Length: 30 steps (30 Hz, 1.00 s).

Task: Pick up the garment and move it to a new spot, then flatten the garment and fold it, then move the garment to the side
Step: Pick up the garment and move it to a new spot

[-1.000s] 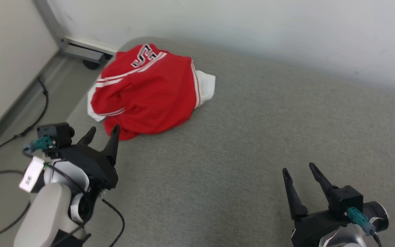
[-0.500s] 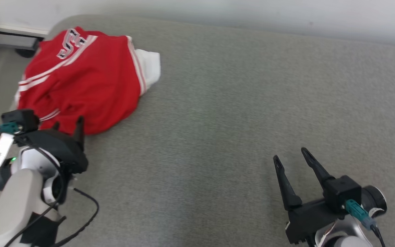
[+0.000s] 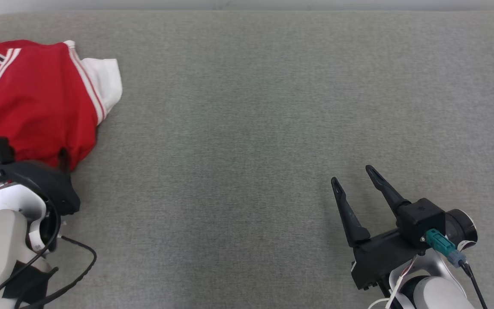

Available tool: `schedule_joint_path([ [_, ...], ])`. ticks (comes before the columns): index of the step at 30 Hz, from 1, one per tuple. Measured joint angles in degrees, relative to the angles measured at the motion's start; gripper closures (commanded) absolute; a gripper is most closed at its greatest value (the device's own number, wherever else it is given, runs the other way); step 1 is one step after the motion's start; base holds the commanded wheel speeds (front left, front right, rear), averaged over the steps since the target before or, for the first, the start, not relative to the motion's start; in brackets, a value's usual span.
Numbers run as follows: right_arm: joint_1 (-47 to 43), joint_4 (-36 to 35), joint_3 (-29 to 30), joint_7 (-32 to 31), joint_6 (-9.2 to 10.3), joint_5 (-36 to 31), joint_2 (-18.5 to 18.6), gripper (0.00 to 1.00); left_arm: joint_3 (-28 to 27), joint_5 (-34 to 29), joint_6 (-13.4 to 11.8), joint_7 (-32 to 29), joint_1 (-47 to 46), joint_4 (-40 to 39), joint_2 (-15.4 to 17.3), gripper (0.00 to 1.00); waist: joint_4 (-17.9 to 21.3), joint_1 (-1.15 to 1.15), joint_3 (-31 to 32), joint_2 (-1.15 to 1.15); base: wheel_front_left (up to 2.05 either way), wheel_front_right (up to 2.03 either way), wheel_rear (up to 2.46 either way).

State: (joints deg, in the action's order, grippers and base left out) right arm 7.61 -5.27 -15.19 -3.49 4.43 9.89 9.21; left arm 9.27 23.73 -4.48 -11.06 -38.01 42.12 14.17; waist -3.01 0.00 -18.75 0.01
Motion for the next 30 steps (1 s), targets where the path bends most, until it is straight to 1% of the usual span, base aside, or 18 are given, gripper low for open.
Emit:
schedule_joint_path([
  [2, 0.0, 0.0, 0.1, -0.1, 0.0, 0.0, 0.0, 0.0, 0.0, -1.0, -0.6, 0.4, -0.3, 0.9, 0.5, 0.0, 1.0, 0.0, -0.2, 0.0, 0.0, 0.0, 0.0],
  [3, -0.1, -0.1, 0.2, -0.1, 0.01, 0.0, 0.0, 0.0, 0.0, -1.3, -0.9, 0.5, -0.4, 1.2, 0.5, 0.57, 1.4, 0.0, -0.2, 0.0, 0.0, 0.0, 0.0],
  [4, -0.1, -0.1, 0.4, -0.1, 0.01, 0.0, 0.0, 0.0, 0.1, -1.6, -1.3, 0.7, -0.4, 1.4, 0.4, 0.91, 1.8, 0.0, -0.2, 0.0, 0.0, 0.0, 0.0],
  [5, -0.1, -0.1, 0.6, -0.2, 0.02, 0.1, 0.0, 0.0, 0.2, -2.0, -1.6, 1.0, -0.4, 1.4, 0.2, 1.0, 2.0, 0.0, -0.2, 0.0, 0.0, 0.0, 0.0],
  [12, -0.3, -0.1, 1.1, -0.6, 0.11, 0.1, 0.0, 0.0, 0.1, -2.8, -2.1, 2.4, -1.5, 2.5, -1.6, 1.0, 1.6, 0.0, 0.4, -0.01, 0.0, 0.0, 0.0],
  [16, -0.2, 0.8, 1.1, -0.6, 0.11, 0.6, -0.4, 0.0, 0.0, -4.3, -2.2, 3.1, -2.7, 3.1, -1.9, 1.0, 0.9, 0.0, 1.1, -0.01, 0.0, 0.0, 0.0],
  [18, -0.1, 1.6, 1.2, -0.5, 0.12, 0.7, -0.6, 0.0, 0.0, -4.8, -2.6, 3.9, -3.7, 3.1, -2.2, 1.0, 0.5, 0.0, 1.7, -0.01, 0.0, 0.0, 0.0],
  [22, 0.2, 3.4, 1.2, -0.5, 0.11, 1.5, -1.2, 0.0, 0.3, -6.2, -2.6, 5.5, -6.2, 2.4, -2.8, 1.0, -0.4, 0.0, 3.4, -0.01, 0.0, 0.0, 0.0],
  [25, 0.3, 4.9, 1.1, -0.1, 0.11, 2.4, -2.1, 0.0, 0.5, -7.8, -2.6, 6.8, -8.4, 1.1, -2.9, 1.0, -1.0, 0.0, 5.0, -0.01, 0.0, 0.0, 0.0],
  [30, 0.4, 7.0, 0.8, 0.9, 0.13, 3.3, -3.3, 0.0, 1.1, -8.7, -2.6, 8.1, -11.1, -0.7, -2.9, 1.0, -1.9, -0.01, 8.3, -0.01, 0.0, 0.0, 0.0],
])
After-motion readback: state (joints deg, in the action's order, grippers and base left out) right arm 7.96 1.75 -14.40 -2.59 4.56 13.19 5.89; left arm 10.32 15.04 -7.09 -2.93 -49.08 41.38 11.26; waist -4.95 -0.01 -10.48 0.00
